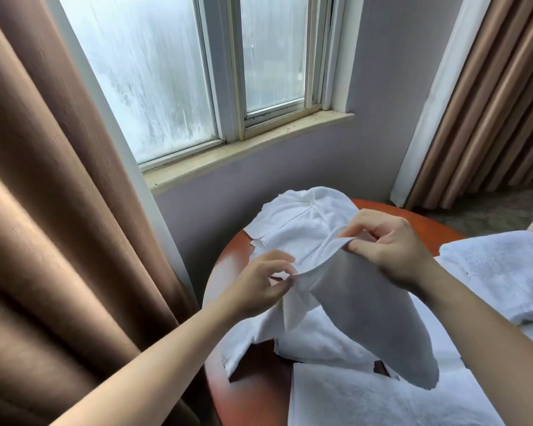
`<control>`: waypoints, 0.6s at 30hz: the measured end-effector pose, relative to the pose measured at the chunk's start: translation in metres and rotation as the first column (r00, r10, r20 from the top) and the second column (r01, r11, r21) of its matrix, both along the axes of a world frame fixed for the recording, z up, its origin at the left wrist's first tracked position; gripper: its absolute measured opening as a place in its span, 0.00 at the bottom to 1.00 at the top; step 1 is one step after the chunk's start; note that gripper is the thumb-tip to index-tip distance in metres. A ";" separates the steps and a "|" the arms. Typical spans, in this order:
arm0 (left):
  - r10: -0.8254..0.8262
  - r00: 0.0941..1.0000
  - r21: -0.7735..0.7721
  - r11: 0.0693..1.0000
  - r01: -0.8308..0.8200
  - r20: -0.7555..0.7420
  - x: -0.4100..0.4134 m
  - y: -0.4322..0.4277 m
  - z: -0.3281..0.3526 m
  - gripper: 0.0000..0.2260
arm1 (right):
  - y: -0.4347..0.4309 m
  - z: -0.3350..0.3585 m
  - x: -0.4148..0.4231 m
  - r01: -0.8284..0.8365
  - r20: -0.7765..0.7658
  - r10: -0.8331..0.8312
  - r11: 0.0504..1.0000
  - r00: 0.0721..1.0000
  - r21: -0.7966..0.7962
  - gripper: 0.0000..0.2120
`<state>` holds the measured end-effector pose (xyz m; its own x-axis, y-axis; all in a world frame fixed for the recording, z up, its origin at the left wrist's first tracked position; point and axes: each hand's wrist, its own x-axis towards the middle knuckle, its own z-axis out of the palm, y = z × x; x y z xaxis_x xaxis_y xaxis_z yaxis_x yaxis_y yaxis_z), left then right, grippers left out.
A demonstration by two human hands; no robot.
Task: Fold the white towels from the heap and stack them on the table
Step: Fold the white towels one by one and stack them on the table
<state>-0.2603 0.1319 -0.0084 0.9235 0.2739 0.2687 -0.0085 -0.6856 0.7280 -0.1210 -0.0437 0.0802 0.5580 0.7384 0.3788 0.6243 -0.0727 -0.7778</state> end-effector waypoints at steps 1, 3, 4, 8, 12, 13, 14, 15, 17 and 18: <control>-0.014 1.000 -0.041 0.999 0.015 0.015 0.004 -0.006 0.002 0.04 | -0.001 -0.002 -0.002 -0.053 -0.011 0.053 0.999 0.999 0.003 0.02; -0.045 0.998 -0.043 0.998 0.046 0.040 0.010 -0.017 0.007 0.09 | -0.002 -0.005 -0.004 -0.121 -0.036 0.121 0.993 0.992 -0.014 0.04; -0.068 0.995 -0.036 0.997 0.071 0.073 0.012 -0.023 0.010 0.09 | -0.003 -0.006 -0.004 -0.139 -0.040 0.138 0.990 0.990 -0.029 0.05; -0.071 0.961 -0.083 0.992 0.097 0.267 0.011 -0.040 0.017 0.08 | -0.006 -0.005 -0.001 -0.135 -0.018 0.134 0.990 0.991 -0.047 0.06; 0.068 0.945 -0.170 0.985 -0.013 0.321 0.016 -0.043 0.011 0.10 | -0.007 -0.008 -0.004 -0.126 -0.026 0.125 0.991 0.992 -0.052 0.06; 0.093 0.951 -0.204 0.978 -0.032 0.295 0.018 -0.043 0.011 0.08 | -0.007 -0.009 -0.005 -0.126 -0.024 0.125 0.991 0.992 -0.052 0.07; 0.102 0.961 -0.221 0.974 -0.044 0.257 0.020 -0.043 0.011 0.08 | -0.006 -0.009 -0.006 -0.126 -0.019 0.125 0.991 0.992 -0.051 0.07; 0.095 0.974 -0.213 0.976 -0.050 0.208 0.022 -0.041 0.009 0.10 | -0.005 -0.010 -0.006 -0.126 -0.015 0.126 0.991 0.992 -0.054 0.08; 0.070 0.995 -0.175 0.983 -0.057 0.070 0.027 -0.035 0.004 0.10 | -0.003 -0.011 -0.007 -0.122 -0.013 0.122 0.991 0.992 -0.058 0.07; 0.059 0.998 -0.167 0.984 -0.056 0.014 0.029 -0.032 0.001 0.06 | -0.003 -0.012 -0.007 -0.120 -0.019 0.119 0.991 0.993 -0.059 0.06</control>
